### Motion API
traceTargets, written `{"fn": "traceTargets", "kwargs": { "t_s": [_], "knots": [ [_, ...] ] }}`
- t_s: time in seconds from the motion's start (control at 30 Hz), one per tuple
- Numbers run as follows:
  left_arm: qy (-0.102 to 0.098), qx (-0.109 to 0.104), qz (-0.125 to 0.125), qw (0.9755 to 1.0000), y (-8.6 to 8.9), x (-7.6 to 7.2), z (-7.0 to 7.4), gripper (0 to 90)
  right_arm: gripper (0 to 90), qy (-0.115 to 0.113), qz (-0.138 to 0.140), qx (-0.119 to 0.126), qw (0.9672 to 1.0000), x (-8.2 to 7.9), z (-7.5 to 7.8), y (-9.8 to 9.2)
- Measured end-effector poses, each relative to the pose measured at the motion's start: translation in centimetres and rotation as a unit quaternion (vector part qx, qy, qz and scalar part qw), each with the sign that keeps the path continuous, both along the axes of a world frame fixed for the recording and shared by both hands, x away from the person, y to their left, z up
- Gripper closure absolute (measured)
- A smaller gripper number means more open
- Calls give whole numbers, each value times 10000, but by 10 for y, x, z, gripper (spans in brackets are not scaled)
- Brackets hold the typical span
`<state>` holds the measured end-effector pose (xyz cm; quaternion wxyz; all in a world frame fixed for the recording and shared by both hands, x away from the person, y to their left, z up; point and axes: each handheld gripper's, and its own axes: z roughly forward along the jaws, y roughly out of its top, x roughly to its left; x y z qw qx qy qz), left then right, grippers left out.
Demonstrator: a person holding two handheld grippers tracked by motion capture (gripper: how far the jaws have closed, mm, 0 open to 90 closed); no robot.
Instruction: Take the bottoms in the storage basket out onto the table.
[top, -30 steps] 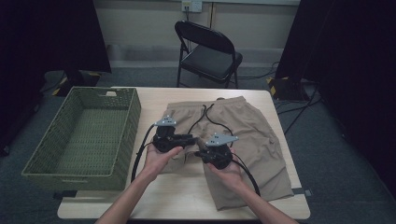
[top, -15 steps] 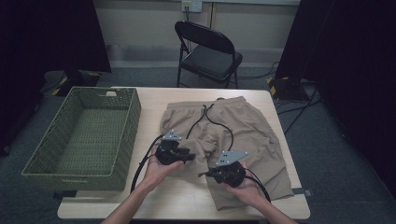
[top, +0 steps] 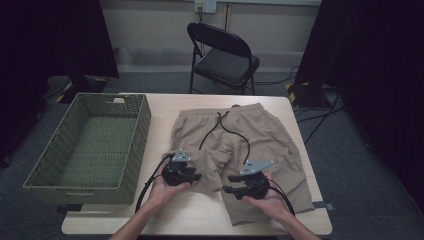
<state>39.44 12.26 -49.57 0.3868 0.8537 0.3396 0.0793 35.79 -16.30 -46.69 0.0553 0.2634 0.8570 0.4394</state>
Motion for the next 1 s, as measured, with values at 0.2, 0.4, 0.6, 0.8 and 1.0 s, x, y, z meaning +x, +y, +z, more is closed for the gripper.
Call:
{"fn": "traceTargets", "kwargs": {
  "t_s": [0.2,0.4,0.6,0.8,1.0],
  "knots": [
    [-153,287,78,9994,19,-15,2,626,508,58,-354,70,9993,8,0,-8],
    [-245,407,513,9976,34,-16,2,626,496,68,-803,-387,9960,25,-14,-8],
    [-327,523,667,9959,36,-11,2,608,476,15,-1012,-745,9921,36,-27,-9],
    [-333,531,738,9953,40,-11,1,512,471,-135,-956,-1068,9896,26,-28,-18],
    [-159,532,725,9958,41,-12,5,463,473,-101,-993,-1203,9877,14,-25,-45]
  ]
}}
